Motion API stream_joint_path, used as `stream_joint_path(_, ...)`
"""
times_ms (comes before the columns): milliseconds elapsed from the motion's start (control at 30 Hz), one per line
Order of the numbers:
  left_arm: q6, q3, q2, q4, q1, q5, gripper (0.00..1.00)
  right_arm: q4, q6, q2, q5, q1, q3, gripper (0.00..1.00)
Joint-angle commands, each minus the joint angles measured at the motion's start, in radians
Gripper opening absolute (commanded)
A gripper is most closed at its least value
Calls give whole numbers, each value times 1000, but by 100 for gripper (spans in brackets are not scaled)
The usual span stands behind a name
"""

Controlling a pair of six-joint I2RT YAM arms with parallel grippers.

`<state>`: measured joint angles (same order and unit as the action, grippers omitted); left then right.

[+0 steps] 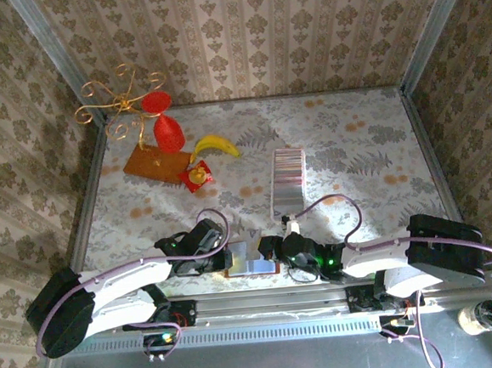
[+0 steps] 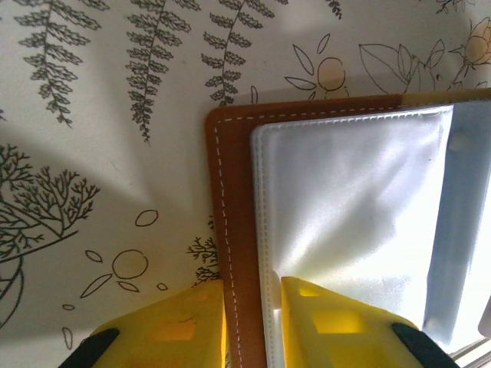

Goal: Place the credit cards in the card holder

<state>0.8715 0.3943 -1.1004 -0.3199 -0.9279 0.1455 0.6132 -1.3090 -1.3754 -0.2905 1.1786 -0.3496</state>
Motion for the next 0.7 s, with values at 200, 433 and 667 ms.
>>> stream_joint_path(200, 6, -52, -39, -111, -10, -3, 23, -9, 10, -64, -38, 13, -14, 0)
stream_joint_path(433, 6, -55, -39, -108, -10, -3, 23, 1, 2, -82, -36, 16, -16, 0)
stream_joint_path(667, 6, -57, -39, -107, -10, -3, 23, 28, -23, -103, -33, 19, -11, 0)
